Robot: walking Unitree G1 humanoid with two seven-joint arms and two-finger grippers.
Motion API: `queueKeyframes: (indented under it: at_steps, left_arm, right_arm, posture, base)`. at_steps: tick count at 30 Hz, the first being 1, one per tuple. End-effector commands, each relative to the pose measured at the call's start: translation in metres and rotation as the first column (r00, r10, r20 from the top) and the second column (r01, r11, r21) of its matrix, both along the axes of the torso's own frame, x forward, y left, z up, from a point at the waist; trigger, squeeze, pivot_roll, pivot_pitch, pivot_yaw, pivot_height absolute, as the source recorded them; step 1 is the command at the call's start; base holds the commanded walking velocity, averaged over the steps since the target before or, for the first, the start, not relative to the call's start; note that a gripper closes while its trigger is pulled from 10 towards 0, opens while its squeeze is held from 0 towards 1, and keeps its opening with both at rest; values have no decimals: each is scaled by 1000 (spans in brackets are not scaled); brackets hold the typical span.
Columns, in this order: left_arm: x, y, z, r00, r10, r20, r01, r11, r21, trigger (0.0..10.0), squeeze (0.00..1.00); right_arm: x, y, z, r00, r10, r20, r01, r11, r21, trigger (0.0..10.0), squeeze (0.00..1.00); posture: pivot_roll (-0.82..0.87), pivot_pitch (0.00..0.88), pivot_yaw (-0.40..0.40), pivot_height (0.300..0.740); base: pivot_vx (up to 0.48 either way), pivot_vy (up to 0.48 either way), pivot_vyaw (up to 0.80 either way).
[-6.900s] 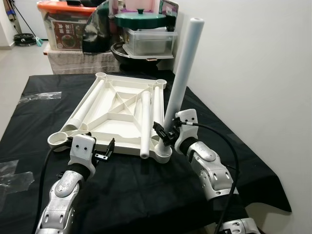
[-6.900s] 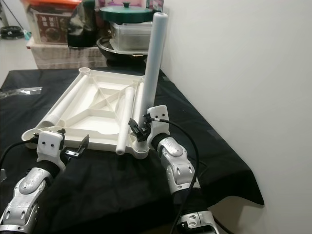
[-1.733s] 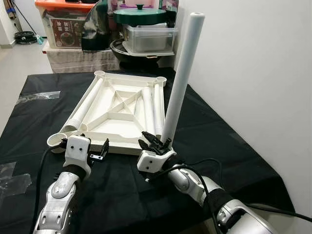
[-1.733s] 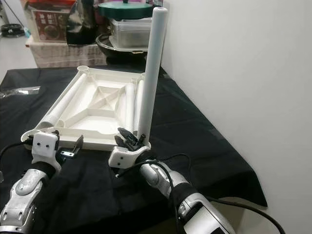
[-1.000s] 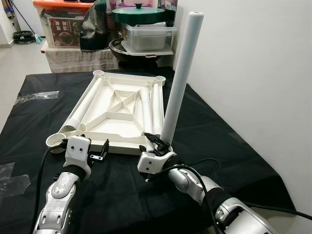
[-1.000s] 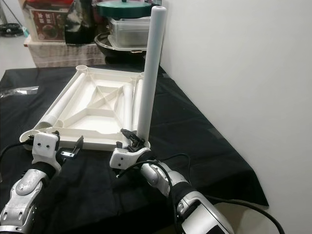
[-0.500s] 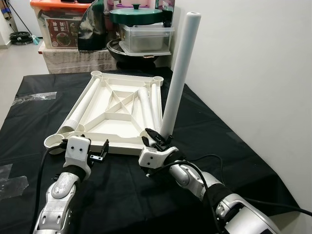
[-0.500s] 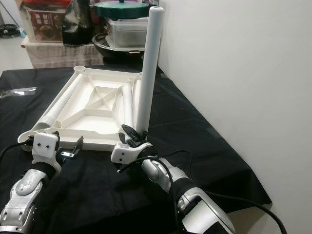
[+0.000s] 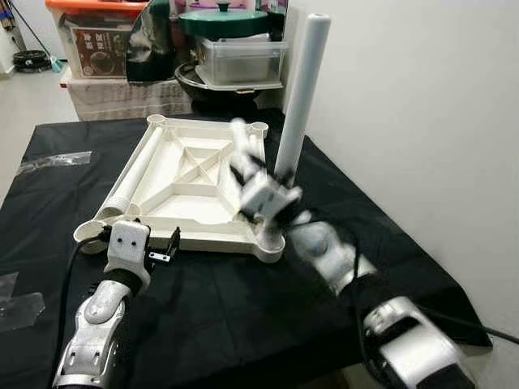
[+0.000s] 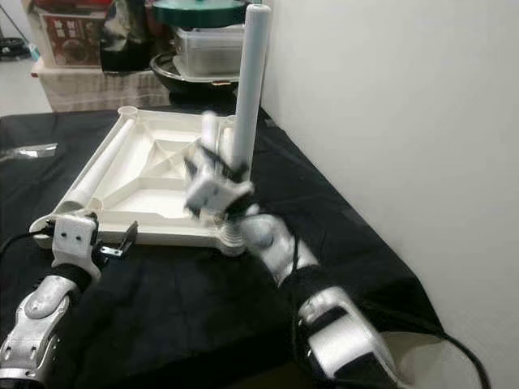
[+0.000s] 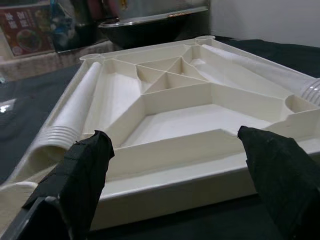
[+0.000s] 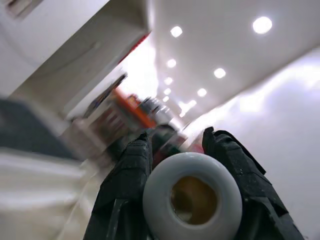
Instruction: Building children table
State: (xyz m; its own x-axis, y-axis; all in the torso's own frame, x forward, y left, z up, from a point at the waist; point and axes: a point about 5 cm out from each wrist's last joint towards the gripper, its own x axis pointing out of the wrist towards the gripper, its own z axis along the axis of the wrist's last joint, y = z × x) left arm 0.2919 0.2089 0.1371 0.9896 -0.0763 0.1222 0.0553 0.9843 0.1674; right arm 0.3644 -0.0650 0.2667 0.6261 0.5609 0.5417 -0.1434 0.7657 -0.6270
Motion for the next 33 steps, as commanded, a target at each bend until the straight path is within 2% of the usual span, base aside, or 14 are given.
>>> queueKeyframes:
  at_steps: [1,3,8,13,15,16,19,20,21,22,24,27,30,33]
  left_arm:
    - [1,3,3,1000,1,15,-1,1000,13,10000,0]
    - [1,5,6,1000,6,28,-6,1000,20,10000,0]
    - [0,8,9,999,13,36,-14,1000,20,10000,0]
    - [1,16,16,998,22,53,-25,999,48,10000,0]
    - [1,21,22,997,21,70,-26,998,65,10000,0]
    - [1,21,22,997,21,70,-26,998,65,10000,0]
    - [0,28,40,993,-24,116,10,993,119,10000,0]
    - [0,28,40,993,-24,116,10,993,119,10000,0]
    - [-2,33,52,988,-57,141,37,989,146,10000,0]
    - [-2,33,52,988,-57,141,37,989,146,10000,0]
    - [-8,39,74,975,-147,168,109,971,214,10000,0]
    - [-21,39,107,937,-310,160,245,911,331,10000,0]
    - [-25,42,116,925,-360,124,290,877,383,10000,0]
    - [-25,44,117,923,-367,114,298,871,391,10000,0]
  right_arm:
    - [1,-11,21,1000,-4,18,2,996,87,0,0]
    - [2,-17,39,1000,14,1,-14,983,185,0,0]
    - [2,-21,43,999,44,-30,-34,967,253,0,0]
    - [-1,-16,42,960,222,-171,-131,895,426,0,0]
    - [-5,-11,41,896,369,-246,-207,838,505,0,0]
    - [-5,-11,41,896,369,-246,-207,838,505,0,0]
    - [-12,-8,40,800,518,-302,-288,773,565,0,0]
    - [-12,-8,40,800,518,-302,-288,773,565,0,0]
    - [-12,-8,39,752,571,-330,-296,740,604,0,0]
    - [-12,-8,39,752,571,-330,-296,740,604,0,0]
    - [-11,-9,38,672,641,-369,-299,692,657,0,0]
    - [-16,-8,37,604,695,-390,-329,663,672,0,0]
    - [-22,-7,39,563,727,-394,-353,642,680,0,0]
    - [-25,-7,39,550,737,-394,-361,635,683,0,0]
  posture:
    - [75,0,-81,740]
    - [73,0,-80,740]
    - [74,0,-80,740]
    - [76,0,-77,740]
    - [75,0,-76,740]
    - [75,0,-76,740]
    - [76,0,-79,740]
    - [76,0,-79,740]
    - [75,0,-79,740]
    - [75,0,-79,740]
    - [76,0,-81,740]
    - [82,0,-81,740]
    - [82,0,-81,740]
    - [83,0,-78,740]
  base:
    - [0,0,0]
    - [0,0,0]
    - [0,0,0]
    - [0,0,0]
    - [0,0,0]
    - [0,0,0]
    - [0,0,0]
    - [0,0,0]
    - [0,0,0]
    - [0,0,0]
    - [0,0,0]
    - [0,0,0]
    - [0,0,0]
    - [0,0,0]
